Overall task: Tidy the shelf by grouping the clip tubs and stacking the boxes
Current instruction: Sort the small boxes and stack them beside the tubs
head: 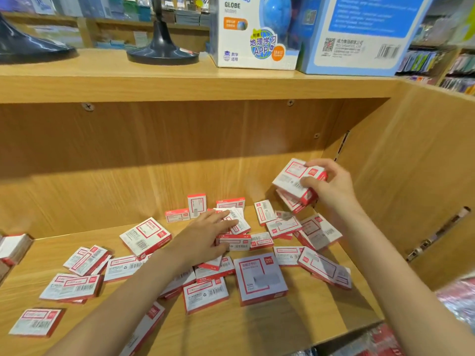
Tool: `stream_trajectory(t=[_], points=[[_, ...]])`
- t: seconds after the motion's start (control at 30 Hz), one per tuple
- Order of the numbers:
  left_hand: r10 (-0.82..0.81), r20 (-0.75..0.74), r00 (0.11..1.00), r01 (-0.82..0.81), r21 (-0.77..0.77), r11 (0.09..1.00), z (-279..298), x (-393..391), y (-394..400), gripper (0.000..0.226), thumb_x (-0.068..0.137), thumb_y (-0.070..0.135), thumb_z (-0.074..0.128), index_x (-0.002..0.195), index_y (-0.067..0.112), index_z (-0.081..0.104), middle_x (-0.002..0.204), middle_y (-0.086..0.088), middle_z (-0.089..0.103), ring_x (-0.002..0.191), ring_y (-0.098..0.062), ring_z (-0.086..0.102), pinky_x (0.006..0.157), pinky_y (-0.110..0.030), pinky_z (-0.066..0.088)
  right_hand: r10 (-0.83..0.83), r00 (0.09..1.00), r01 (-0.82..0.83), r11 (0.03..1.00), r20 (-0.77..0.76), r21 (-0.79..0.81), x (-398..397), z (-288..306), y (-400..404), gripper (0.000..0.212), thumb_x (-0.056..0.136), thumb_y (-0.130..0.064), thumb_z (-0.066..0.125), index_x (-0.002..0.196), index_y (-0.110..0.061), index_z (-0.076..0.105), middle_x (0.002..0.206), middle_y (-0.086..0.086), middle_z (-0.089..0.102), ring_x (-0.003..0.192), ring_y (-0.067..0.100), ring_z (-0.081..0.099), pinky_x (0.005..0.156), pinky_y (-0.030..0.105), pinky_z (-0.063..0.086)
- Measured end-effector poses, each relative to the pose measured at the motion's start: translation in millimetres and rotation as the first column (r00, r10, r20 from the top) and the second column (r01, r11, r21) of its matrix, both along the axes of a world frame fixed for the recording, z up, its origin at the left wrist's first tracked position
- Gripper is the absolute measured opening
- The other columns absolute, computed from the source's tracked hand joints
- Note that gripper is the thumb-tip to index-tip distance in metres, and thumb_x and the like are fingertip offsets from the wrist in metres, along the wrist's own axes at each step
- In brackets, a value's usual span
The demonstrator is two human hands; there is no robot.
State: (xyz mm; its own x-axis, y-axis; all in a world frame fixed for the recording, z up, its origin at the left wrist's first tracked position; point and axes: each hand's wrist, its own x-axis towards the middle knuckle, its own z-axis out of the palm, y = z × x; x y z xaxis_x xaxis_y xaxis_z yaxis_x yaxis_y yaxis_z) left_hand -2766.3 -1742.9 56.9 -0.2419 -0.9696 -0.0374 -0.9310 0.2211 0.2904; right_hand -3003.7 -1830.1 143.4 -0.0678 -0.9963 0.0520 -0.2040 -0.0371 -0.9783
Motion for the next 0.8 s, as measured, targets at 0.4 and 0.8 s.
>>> stream_trajectory(t=[0.4,0.8], points=[[0.009,-0.034,0.999,-0.011,-0.061,0.998,0.9,-6.8,-1.4,0.059,0.087,0.037,0.057,0.141,0.029,0.032,0.151,0.005,0.024,0.138,-0.017,0.016,0.112,-0.033,0.018,-0.087,0.918,-0.02,0.964,-0.387,-0.265,-15.2,-37.6,2.1,0.027,0.081,-0.007,0.067,0.104,-0.021,0.059,0.118,0.001,0.04,0.108,0.013,0.045,0.093,0.027,0.044],[0.041,-0.027,0.999,-0.044,-0.105,0.993,-7.9,-7.4,1.6,0.059,0.09,0.032,0.057,0.142,0.028,0.031,0.152,0.004,0.022,0.14,-0.019,0.014,0.112,-0.034,0.018,0.083,0.489,-0.381,0.916,-0.868,-0.127,-39.2,-28.4,15.7,0.011,0.089,-0.024,0.058,0.096,-0.017,0.062,0.102,0.003,0.06,0.097,0.02,0.055,0.083,0.033,0.046]])
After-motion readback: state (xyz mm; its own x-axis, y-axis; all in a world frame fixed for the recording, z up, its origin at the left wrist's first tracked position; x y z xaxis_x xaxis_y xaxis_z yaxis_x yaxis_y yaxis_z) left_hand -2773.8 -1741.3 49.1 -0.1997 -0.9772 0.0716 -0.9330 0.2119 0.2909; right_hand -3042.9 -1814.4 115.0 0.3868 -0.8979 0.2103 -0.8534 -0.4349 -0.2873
